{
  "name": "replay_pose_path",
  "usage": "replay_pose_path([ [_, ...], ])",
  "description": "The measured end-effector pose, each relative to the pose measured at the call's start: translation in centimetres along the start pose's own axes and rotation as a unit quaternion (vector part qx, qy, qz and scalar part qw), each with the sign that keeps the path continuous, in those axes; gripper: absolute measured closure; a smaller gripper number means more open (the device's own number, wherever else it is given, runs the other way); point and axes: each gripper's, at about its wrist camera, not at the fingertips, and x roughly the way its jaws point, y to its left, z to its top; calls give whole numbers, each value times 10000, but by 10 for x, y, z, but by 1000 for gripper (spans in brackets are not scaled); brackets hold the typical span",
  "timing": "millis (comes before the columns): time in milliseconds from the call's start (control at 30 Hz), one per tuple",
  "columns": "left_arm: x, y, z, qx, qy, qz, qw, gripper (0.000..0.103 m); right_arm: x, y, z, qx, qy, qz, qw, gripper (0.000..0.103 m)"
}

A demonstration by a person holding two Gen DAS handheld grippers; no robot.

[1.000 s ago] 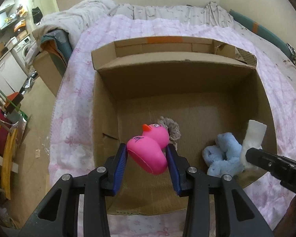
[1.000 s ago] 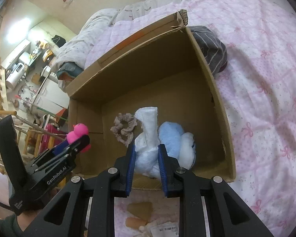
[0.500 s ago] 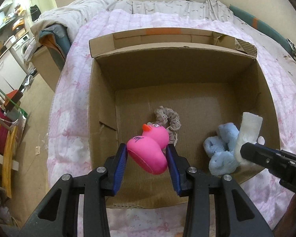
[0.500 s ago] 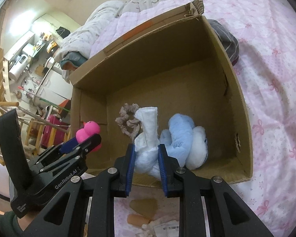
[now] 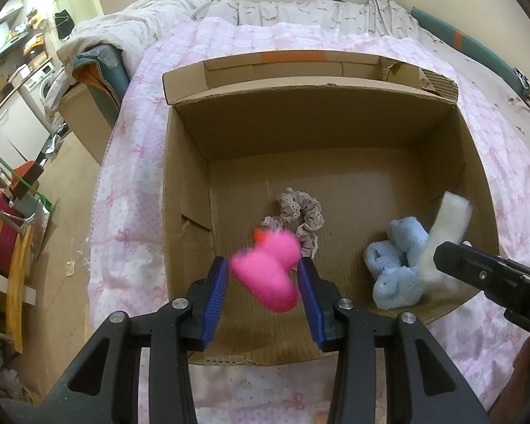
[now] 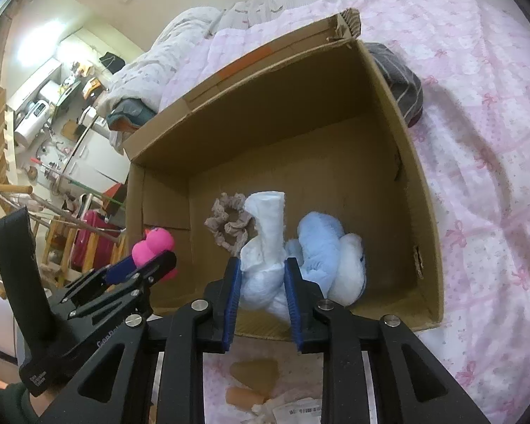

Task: Organize soft objects
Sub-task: 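Open the left tool to drop the duck while the right tool releases the white cloth in the box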

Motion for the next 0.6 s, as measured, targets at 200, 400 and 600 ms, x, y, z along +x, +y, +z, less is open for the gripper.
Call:
replay_pose_path([
  [200,-11,2,1,-102,-207,-76,9997,35,-7,4,2,12,-240,-7,9997,30],
  [400,-15,6,3,-192,-226,-34,9996,35,-6,3,3,35,-257,-14,9997,27],
  [600,-16,10,3,-278,-214,-52,9994,35,-11,0,2,78,-314,-81,9994,27],
])
